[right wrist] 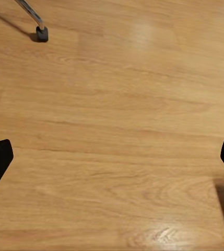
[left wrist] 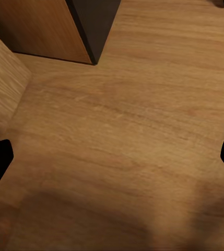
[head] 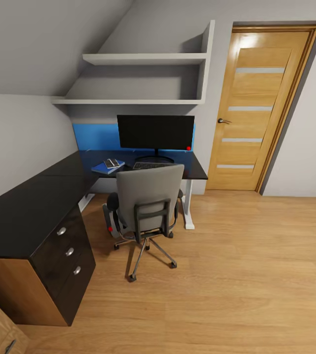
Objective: In the bedroom, organize the workspace by keeping the computer under the desk, ensuring the monitor is on the desk, placing the keyboard on the desk next to the monitor, placing the mouse on the desk next to the keyboard, moving the folder from the swivel chair onto the desk next to the mouse, stacking the notebook on top of the folder with the pen on top of the notebook, and positioning the swivel chair next to the desk.
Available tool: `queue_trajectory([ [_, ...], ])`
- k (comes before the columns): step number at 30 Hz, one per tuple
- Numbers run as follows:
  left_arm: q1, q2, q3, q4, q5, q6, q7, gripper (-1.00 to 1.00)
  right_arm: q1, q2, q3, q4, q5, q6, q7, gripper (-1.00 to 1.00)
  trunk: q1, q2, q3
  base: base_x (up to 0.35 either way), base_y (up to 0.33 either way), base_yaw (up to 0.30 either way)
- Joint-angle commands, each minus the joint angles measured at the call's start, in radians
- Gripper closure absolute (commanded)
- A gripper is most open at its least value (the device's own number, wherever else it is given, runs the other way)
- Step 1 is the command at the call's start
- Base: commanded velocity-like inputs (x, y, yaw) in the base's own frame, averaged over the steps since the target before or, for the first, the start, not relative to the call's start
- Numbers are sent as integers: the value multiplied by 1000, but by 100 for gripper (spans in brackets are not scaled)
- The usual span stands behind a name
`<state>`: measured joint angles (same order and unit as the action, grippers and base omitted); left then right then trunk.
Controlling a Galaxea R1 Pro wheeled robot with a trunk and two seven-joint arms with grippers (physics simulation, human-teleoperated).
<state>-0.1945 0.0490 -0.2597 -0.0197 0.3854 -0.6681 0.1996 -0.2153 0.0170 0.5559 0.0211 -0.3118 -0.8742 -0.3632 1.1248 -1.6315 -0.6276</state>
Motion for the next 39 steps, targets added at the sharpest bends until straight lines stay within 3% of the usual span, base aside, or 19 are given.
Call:
queue_trajectory([
  [1, 0, 0, -9, 0, 3, 2, 8, -100, -1, 0, 9, 2, -4, -2, -5, -100, 0, 0, -1, 0, 0, 0],
  [8, 0, -1, -9, 0, 2, 29, 9, -100, -1, 0, 9, 2, -4, -2, -5, -100, 0, 0, -1, 0, 0, 0],
  [14, 0, -2, -12, -2, 0, 119, 5, -100, -1, 0, 9, 2, -4, -2, -5, -100, 0, 0, -1, 0, 0, 0],
  [25, 0, -11, -14, -2, -2, 141, 2, -100, -1, 0, 9, 2, -4, -2, -5, -100, 0, 0, -1, 0, 0, 0],
  [35, 0, -31, -16, -2, -3, 142, 1, -100, -1, 0, 9, 2, -4, -2, -5, -100, 0, 0, -1, 0, 0, 0],
  [39, 0, -60, -15, -2, -3, 142, 1, -100, -1, 0, 9, 2, -4, -2, -5, -100, 0, 0, -1, 0, 0, 0],
])
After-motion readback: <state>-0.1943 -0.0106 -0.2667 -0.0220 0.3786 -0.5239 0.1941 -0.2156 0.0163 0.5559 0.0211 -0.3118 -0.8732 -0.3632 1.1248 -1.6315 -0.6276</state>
